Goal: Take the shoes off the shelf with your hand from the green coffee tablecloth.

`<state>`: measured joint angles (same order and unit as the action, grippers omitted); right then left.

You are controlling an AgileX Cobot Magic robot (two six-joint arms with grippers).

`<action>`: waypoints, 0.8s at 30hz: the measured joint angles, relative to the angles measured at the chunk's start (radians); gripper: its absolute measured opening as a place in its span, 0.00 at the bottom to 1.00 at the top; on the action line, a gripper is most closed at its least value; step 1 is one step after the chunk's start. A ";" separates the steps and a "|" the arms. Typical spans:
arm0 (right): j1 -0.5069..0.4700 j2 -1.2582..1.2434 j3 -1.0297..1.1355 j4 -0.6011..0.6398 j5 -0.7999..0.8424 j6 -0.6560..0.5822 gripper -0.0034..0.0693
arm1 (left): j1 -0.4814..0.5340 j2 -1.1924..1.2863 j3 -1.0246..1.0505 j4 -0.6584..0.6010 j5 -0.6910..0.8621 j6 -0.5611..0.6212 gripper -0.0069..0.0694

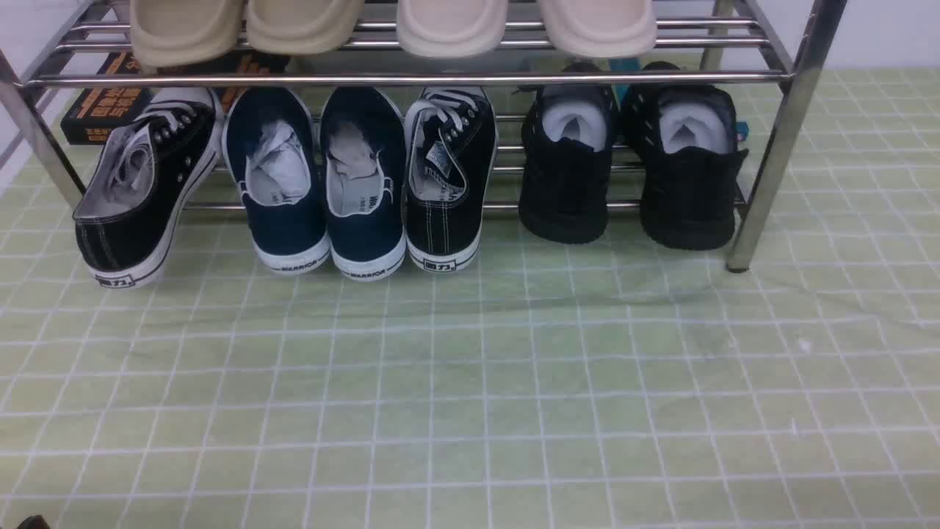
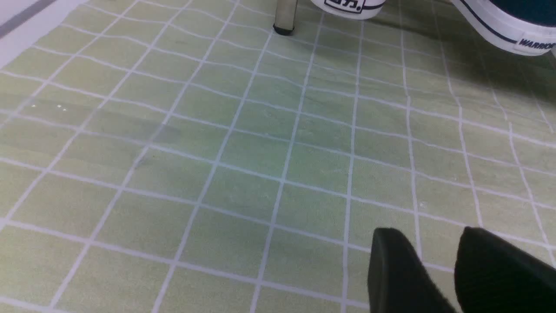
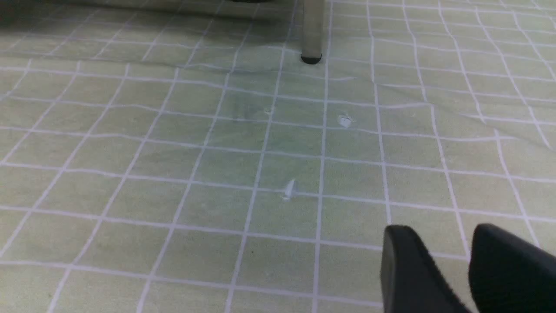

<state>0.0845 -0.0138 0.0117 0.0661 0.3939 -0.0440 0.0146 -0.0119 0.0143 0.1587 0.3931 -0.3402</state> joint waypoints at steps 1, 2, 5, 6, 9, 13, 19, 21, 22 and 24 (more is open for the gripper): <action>0.000 0.000 0.000 0.000 0.000 0.000 0.38 | 0.000 0.000 0.000 0.000 0.000 0.000 0.41; 0.000 0.000 0.000 0.000 0.000 0.000 0.38 | 0.000 0.000 0.000 0.000 0.000 0.000 0.41; 0.000 0.000 0.000 0.000 0.000 0.000 0.38 | 0.000 0.000 0.000 0.000 0.000 0.000 0.41; 0.000 0.000 0.000 0.000 0.000 0.000 0.38 | 0.000 0.000 0.000 0.000 0.000 0.000 0.41; 0.000 0.000 0.000 0.000 0.000 0.000 0.38 | 0.000 0.000 0.000 0.000 0.000 0.000 0.41; 0.000 0.000 0.000 0.000 0.000 0.000 0.38 | 0.000 0.000 0.000 0.000 0.000 0.000 0.41; 0.000 0.000 0.000 -0.007 0.000 0.000 0.38 | 0.000 0.000 0.000 0.000 0.000 0.000 0.41; 0.000 0.000 0.000 -0.021 0.000 0.000 0.38 | 0.000 0.000 0.000 0.000 0.000 0.000 0.41; 0.000 0.000 0.000 -0.041 0.000 0.000 0.38 | 0.000 0.000 0.000 0.000 0.000 0.000 0.41; 0.000 0.000 0.000 -0.066 0.000 0.000 0.38 | 0.000 0.000 0.000 0.000 0.000 0.000 0.41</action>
<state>0.0845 -0.0138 0.0117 0.0000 0.3939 -0.0440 0.0146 -0.0119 0.0143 0.1587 0.3931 -0.3402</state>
